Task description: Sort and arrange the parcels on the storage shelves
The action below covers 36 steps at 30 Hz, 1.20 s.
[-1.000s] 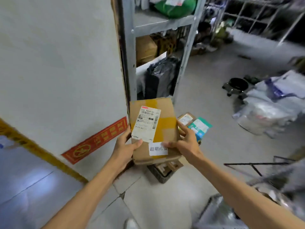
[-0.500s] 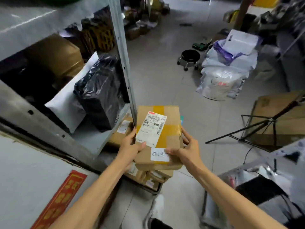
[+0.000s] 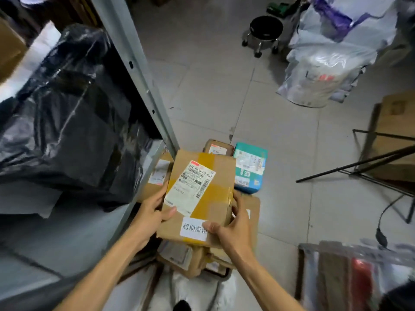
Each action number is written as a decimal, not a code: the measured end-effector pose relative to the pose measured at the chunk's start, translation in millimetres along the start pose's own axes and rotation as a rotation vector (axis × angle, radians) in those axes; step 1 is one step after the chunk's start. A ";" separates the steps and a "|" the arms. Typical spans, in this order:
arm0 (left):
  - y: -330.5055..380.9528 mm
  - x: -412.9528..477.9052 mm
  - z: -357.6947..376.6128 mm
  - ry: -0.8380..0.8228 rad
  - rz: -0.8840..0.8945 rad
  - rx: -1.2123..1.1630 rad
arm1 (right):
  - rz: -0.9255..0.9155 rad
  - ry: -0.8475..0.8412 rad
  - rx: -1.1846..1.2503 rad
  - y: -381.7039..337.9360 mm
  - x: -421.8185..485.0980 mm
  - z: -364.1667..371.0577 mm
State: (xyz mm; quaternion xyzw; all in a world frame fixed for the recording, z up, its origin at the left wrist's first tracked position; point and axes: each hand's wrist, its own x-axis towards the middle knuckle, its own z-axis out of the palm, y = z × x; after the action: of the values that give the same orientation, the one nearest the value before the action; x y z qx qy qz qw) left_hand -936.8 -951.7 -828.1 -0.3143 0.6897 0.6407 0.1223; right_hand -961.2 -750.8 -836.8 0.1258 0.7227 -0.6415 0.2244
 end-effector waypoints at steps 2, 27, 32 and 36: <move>-21.7 19.4 -6.5 -0.013 -0.022 0.006 | 0.008 0.017 0.013 17.9 13.5 13.2; -75.3 74.7 -12.7 -0.132 -0.126 -0.003 | 0.104 0.017 -0.033 93.1 55.7 26.0; -73.0 73.1 -11.7 -0.134 -0.147 0.035 | 0.102 -0.011 -0.068 86.9 50.2 22.4; -71.7 77.4 -12.5 -0.118 -0.138 0.161 | 0.102 -0.020 -0.144 87.3 49.5 21.9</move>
State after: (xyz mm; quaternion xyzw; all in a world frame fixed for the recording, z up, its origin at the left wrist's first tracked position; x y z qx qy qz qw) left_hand -951.4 -983.8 -928.4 -0.3119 0.7072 0.5908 0.2313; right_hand -959.6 -764.9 -938.6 0.1393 0.7574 -0.5768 0.2724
